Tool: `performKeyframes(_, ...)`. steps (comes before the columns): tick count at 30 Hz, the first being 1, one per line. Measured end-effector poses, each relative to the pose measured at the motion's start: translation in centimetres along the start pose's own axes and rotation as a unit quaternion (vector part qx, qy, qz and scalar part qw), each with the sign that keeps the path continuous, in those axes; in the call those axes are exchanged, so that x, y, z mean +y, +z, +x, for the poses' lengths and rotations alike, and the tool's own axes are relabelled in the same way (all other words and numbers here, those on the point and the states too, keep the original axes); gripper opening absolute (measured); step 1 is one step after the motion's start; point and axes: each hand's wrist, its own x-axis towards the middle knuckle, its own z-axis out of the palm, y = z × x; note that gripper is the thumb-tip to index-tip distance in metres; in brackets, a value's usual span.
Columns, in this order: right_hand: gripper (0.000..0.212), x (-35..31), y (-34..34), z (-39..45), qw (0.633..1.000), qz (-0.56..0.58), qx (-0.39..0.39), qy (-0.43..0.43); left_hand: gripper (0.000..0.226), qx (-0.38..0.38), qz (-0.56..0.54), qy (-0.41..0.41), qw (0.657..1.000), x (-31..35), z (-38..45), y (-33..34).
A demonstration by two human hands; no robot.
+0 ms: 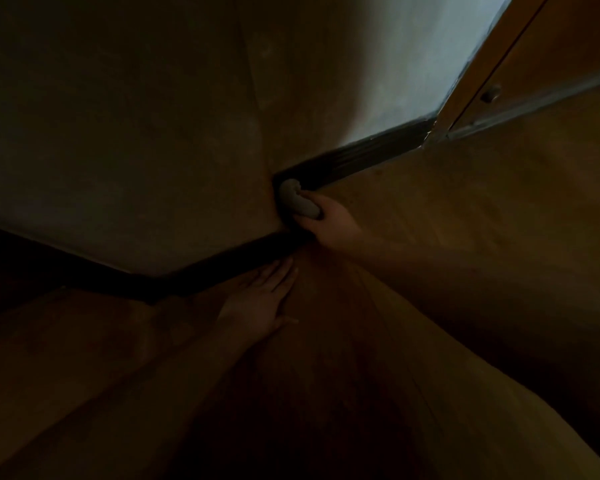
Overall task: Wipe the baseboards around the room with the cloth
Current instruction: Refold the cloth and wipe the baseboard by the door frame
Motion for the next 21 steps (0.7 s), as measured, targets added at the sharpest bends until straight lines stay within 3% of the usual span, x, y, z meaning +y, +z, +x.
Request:
performKeyframes(5,0.056,-0.7,-3.1,-0.5,0.993,0.029,-0.112,0.034,0.092,0.001,-0.002,0.006,1.0,-0.1,0.0,0.1)
performKeyframes(7,0.055,-0.1,-4.1,-1.1,0.993,0.045,-0.101,0.038,0.092,-0.006,-0.006,0.003,1.0,-0.1,0.0,0.1)
performKeyframes(12,0.054,3.4,-8.9,-2.2,0.988,0.034,0.12,0.093,0.093,-0.026,-0.014,0.001,1.0,0.1,-0.1,-0.1)
performKeyframes(16,0.058,5.8,-14.4,-1.6,0.94,0.027,0.319,0.114,0.091,-0.026,-0.007,0.002,1.0,0.0,-0.2,0.0)
performKeyframes(21,0.062,6.5,-18.6,0.7,0.919,0.001,0.374,0.127,0.091,-0.035,-0.018,-0.004,0.999,0.0,0.1,0.2)
